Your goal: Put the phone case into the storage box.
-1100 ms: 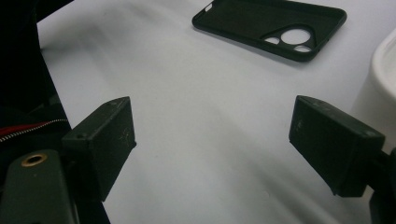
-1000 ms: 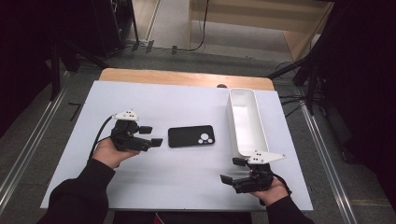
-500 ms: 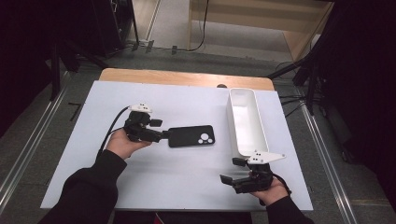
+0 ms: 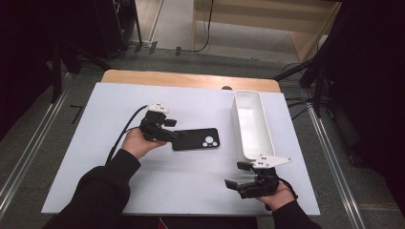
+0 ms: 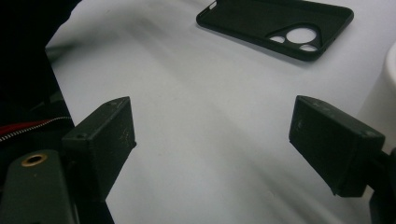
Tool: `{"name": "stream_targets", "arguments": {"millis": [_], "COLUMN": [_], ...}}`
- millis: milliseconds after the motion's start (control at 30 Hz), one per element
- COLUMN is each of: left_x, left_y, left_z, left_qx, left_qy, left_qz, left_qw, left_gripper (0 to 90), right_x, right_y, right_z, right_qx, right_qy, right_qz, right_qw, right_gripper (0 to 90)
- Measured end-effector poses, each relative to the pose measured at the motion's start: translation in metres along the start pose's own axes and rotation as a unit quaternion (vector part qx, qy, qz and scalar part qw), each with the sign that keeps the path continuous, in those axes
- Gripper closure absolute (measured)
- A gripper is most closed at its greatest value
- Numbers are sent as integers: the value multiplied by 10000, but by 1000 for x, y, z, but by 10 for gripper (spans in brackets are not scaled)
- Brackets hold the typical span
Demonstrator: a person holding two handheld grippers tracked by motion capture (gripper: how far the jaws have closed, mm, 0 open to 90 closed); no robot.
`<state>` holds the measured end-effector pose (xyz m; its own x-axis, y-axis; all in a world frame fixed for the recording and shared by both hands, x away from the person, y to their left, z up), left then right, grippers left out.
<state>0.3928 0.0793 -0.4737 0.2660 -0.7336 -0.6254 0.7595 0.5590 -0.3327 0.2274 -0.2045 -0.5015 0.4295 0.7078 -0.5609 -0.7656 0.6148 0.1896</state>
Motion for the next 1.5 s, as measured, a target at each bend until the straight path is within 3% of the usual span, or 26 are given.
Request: {"name": "stream_targets", "arguments": {"millis": [167,200,267,400,433,500,567,733,967,1500], "left_x": [0,0,0,0,1,3,3,4,10,25], "left_y": [0,0,-1,-4,-3,0,3,3,6,11], "left_z": [0,-1,-2,-7,-9,-13,-16,-21,-34,-49], "left_qx": [-19,-14,23,-24,4,37,-5,149,66,129], "left_qy": [-35,-38,-41,-19,25,92,129,127,272,631], "left_qz": [-2,-32,55,133,147,188,147,58,158,256], "left_qw": [10000,10000,10000,9999,9999,9998,9998,9998,9995,9976], "left_gripper": [295,361,389,700,832,892,893,893,892,892], "right_x": [0,0,0,0,0,0,0,-1,0,0], "right_y": [0,0,0,1,0,0,1,1,1,2], "right_z": [0,0,0,0,0,0,0,0,0,0], "right_qx": [-18,-16,-24,-25,-32,-41,-43,-47,-45,-51], "right_qy": [5,5,1,0,8,1,1,11,14,43], "right_qz": [11,18,19,13,9,-1,-5,-3,-11,6], "right_qw": [10000,10000,10000,10000,10000,10000,10000,10000,10000,10000], "right_gripper": [129,129,129,129,129,129,129,129,129,129]}}
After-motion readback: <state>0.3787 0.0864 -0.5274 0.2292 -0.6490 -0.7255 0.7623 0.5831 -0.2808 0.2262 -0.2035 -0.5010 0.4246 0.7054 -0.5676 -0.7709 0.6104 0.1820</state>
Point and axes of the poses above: each handheld gripper's, and its own axes: x roughly forward along the jaws, z roughly out of its top, y roughly to its left, the point moved 4 cm from there along x, roughly forward along the jaws, and after that the axes turned 7 degrees about -x, right-handed, at the moved point
